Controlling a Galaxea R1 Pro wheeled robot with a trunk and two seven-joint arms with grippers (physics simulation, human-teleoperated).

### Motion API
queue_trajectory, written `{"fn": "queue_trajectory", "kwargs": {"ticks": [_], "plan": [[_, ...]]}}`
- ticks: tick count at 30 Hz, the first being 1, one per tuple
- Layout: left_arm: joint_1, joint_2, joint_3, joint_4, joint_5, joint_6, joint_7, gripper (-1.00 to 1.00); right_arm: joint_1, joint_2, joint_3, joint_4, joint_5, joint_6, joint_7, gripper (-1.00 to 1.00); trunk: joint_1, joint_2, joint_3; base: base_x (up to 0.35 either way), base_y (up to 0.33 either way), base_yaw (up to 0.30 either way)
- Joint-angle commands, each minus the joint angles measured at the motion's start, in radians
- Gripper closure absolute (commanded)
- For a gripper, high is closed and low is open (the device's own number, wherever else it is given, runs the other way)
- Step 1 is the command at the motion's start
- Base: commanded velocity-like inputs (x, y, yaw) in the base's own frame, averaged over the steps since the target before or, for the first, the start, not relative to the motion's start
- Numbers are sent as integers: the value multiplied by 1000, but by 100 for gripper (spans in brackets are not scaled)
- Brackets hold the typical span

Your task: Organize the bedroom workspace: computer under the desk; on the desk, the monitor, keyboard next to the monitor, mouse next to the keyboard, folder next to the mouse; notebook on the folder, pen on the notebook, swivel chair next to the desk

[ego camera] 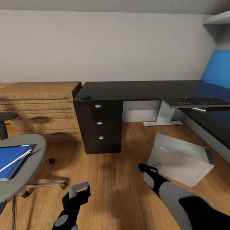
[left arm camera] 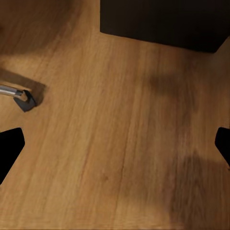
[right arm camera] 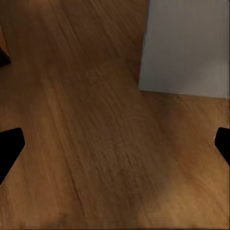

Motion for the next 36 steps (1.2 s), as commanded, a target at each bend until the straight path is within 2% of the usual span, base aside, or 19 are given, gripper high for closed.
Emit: {"fn": "queue_trajectory", "kwargs": {"ticks": [1, 7, 10, 11, 16, 36], "plan": [[0, 0, -1, -2, 10, 9, 7, -100, -1, -1, 9, 0, -11, -4, -11, -100, 0, -1, -5, 0, 0, 0], [0, 0, -2, -2, 12, 30, 7, -100, -1, -7, 9, -4, -11, -4, -40, -100, 3, -2, -28, 0, 0, 0], [0, 0, -2, -2, 12, 34, 7, -100, -1, -16, 8, -7, -12, -4, -47, -100, 4, -3, -39, 0, 0, 0], [0, 0, -3, -1, 13, 36, 7, -100, -1, -29, 7, -11, -12, -4, -50, -100, 5, -3, -43, 0, 0, 0], [0, 0, -3, -2, 13, 37, 7, -100, -1, -40, 5, -12, -14, -5, -50, -100, 7, -4, -63, 0, 0, 0], [0, 0, -3, -2, 13, 39, 8, -100, -1, -49, 4, -69, -21, -12, -48, -100, 7, -4, -62, 0, 0, -9]]}}
